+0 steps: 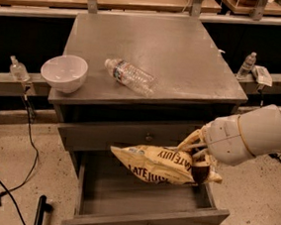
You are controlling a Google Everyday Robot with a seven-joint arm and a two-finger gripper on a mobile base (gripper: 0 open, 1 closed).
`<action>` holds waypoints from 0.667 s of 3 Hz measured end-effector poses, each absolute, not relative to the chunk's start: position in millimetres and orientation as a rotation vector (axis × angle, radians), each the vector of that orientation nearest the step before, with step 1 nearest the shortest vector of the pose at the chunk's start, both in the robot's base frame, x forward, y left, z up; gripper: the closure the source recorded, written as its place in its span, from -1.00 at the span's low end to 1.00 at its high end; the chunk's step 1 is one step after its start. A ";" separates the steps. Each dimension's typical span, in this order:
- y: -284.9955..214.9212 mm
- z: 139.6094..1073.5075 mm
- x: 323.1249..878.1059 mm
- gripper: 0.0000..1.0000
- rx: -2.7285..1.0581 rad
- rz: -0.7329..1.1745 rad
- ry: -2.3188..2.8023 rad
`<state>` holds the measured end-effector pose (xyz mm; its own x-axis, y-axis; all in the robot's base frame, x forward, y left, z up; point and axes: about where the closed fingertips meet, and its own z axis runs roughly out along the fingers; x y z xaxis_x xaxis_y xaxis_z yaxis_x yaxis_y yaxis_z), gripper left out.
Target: Place brown chip bag into middle drawer
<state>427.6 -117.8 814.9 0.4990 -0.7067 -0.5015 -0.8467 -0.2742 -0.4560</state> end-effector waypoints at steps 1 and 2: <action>-115.9 812.2 427.3 1.00 -2.054 0.283 1.266; -120.9 770.9 430.6 1.00 -2.105 0.394 1.327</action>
Offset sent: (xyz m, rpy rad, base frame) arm 0.0137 -0.0103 -0.1067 -0.0944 0.3025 0.0597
